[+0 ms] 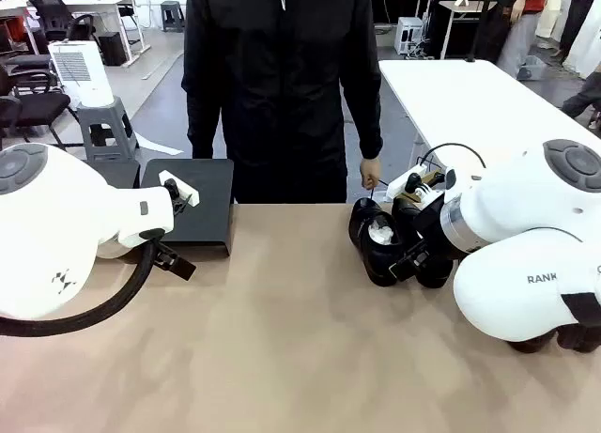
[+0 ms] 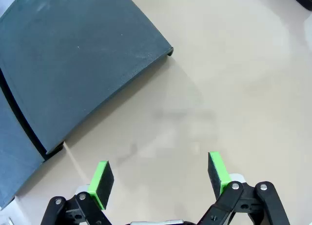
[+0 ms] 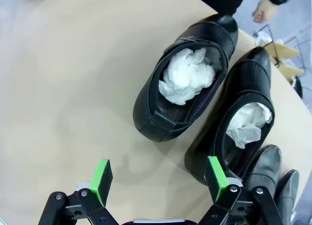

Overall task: Organize the shoes by placing them on the stand.
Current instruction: Pick up one Shoe and place it in the middle of the table.

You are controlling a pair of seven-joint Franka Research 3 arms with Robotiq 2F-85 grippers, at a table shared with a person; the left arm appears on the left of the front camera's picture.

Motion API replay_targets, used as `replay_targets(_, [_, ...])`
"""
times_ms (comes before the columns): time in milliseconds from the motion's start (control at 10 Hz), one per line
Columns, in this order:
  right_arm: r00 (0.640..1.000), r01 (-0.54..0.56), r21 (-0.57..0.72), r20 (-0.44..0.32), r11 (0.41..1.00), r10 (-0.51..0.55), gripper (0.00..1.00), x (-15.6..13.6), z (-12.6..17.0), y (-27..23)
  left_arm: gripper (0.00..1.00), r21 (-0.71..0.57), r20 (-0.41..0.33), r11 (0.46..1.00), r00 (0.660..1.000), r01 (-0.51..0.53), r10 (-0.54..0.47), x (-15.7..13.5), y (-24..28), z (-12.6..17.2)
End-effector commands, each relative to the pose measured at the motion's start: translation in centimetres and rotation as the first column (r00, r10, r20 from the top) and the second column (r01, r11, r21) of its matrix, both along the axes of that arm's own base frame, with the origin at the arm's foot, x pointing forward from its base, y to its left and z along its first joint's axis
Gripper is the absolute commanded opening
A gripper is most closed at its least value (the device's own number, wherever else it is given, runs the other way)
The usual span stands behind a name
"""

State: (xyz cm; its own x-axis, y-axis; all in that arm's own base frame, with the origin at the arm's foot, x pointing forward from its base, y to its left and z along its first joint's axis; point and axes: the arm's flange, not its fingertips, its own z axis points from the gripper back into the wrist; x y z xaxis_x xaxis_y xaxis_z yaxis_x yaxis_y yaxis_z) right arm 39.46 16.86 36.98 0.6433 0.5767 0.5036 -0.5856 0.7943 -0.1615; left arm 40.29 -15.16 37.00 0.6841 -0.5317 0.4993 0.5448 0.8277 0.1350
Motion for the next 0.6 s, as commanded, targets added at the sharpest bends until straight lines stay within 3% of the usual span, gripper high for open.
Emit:
replay_targets(0, [1.0, 0.0, 0.0, 0.0, 1.0, 0.0, 1.0, 0.0, 0.0, 0.0, 1.0, 0.0, 0.0, 1.0, 1.0, 0.0, 0.0, 0.0, 0.0, 0.01])
replay_targets(500, [1.0, 0.0, 0.0, 0.0, 1.0, 0.0, 1.0, 0.0, 0.0, 0.0, 1.0, 0.0, 0.0, 1.0, 1.0, 0.0, 0.0, 0.0, 0.0, 0.01])
